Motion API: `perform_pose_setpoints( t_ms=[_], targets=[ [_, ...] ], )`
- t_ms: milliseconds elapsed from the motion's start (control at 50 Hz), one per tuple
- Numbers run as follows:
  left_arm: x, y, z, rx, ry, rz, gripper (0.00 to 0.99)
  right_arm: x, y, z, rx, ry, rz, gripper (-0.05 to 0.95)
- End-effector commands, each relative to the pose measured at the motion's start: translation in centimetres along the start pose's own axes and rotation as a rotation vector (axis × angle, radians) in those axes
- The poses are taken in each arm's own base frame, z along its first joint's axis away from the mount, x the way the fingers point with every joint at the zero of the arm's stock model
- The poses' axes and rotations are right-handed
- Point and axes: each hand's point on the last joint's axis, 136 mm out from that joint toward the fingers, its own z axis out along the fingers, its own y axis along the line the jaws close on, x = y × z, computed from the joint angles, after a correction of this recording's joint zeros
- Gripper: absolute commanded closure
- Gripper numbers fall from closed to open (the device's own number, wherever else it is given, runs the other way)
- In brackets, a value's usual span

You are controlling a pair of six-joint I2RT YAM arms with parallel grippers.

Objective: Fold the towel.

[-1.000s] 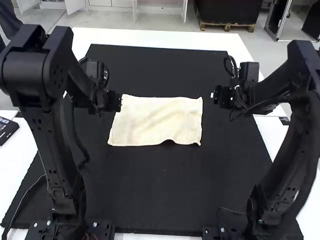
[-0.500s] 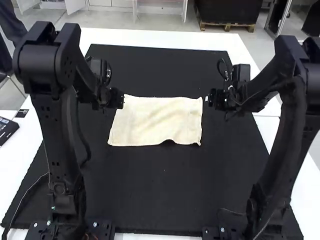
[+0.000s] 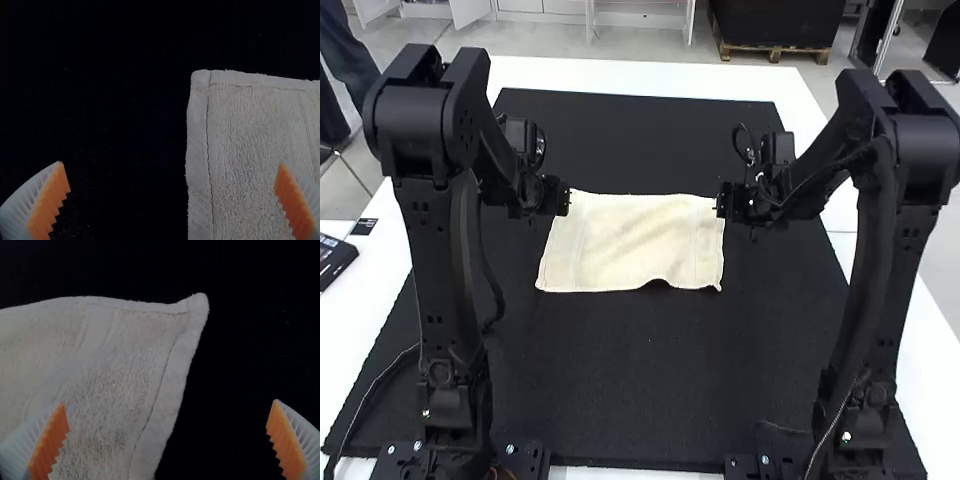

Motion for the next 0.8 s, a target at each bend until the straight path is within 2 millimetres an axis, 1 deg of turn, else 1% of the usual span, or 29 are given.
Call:
perform_pose_setpoints(
  t_ms=[0,200,400,620,700,740,760,780],
  targets=[
    [-1.2,-0.5,0.7,0.019,-0.027,0.017,0.033,-0.9,0.8,0.8,-0.026,-0.014,-0.011,-0.02],
    [-0.9,-0.4,2.0,0.018,-0.016,0.015,0.031,-0.4,0.6,2.0,-0.021,0.001,-0.008,-0.02],
    [-0.9,-0.4,2.6,0.02,-0.011,0.016,0.033,0.2,0.5,2.9,-0.014,0.013,-0.01,-0.02],
    [0.3,-0.5,3.1,0.022,0.019,0.021,0.049,0.8,1.0,3.7,-0.017,0.018,-0.022,-0.02],
    [0.8,-0.5,3.2,0.023,0.031,0.025,0.08,1.1,1.2,3.9,-0.018,0.025,-0.029,-0.01],
    [1.0,-0.5,3.2,0.023,0.036,0.034,0.113,1.3,1.4,4.0,-0.02,0.029,-0.032,0.0],
    [1.2,-0.5,3.2,0.024,0.04,0.041,0.172,1.5,1.4,4.1,-0.021,0.034,-0.032,0.01],
    [1.3,-0.6,3.3,0.025,0.045,0.042,0.22,1.6,1.5,4.1,-0.021,0.038,-0.034,0.08]
  ],
)
